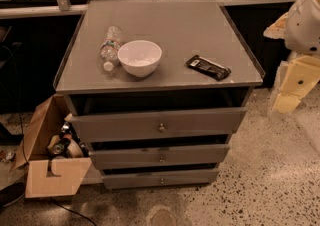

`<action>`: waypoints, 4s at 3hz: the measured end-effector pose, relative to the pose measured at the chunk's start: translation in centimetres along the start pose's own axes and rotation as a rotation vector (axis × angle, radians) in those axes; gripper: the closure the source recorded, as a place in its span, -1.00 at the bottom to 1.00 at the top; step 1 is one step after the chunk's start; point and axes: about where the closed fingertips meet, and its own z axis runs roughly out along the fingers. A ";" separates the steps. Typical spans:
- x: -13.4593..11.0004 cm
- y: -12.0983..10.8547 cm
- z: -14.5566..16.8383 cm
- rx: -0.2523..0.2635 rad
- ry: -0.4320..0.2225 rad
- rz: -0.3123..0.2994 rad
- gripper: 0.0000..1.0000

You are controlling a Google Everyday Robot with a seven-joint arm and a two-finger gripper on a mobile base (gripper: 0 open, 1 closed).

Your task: Open bottom drawer

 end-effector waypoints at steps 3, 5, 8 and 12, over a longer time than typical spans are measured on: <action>3.0 4.5 7.2 -0.015 -0.025 -0.017 -1.00; 4.6 7.1 13.2 -0.077 -0.023 0.008 -1.00; 9.2 11.6 29.5 -0.214 -0.025 0.065 -1.00; 11.5 15.5 39.9 -0.242 -0.011 0.108 -1.00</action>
Offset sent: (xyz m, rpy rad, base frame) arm -0.0431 -0.0181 -0.1088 0.0028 0.0276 0.0356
